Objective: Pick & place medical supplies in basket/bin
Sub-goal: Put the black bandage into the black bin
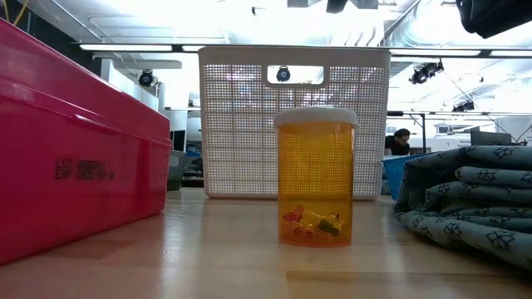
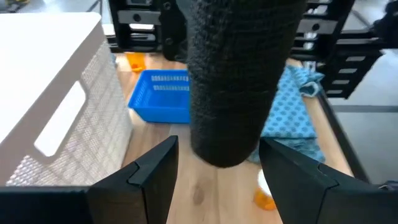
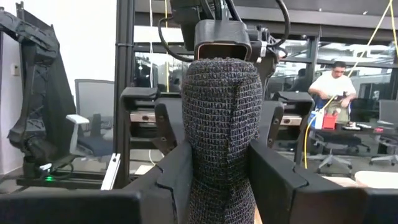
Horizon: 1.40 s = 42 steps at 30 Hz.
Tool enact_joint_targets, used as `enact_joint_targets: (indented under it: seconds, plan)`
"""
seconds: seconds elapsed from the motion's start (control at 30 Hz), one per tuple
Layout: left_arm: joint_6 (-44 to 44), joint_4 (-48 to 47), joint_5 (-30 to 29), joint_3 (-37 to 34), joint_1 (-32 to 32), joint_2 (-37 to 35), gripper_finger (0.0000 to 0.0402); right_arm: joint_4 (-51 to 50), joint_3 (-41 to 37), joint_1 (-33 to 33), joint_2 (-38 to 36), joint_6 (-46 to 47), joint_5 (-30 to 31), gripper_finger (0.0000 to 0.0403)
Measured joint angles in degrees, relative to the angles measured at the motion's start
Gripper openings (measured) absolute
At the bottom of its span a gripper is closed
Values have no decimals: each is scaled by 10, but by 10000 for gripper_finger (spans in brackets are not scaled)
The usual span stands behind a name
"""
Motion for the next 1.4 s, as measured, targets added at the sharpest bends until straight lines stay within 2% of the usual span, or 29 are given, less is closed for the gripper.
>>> enact_joint_targets:
  seconds: [0.73,1.13,1.4]
  plan:
    - [31,50,3,0,3,0,215,19,0,-13,0,0,-17,128]
    - [46,63,2,0,3,0,215,46,0,-38,0,5,-78,128]
    - [46,61,5,0,16,0,215,49,0,-38,0,5,-77,128]
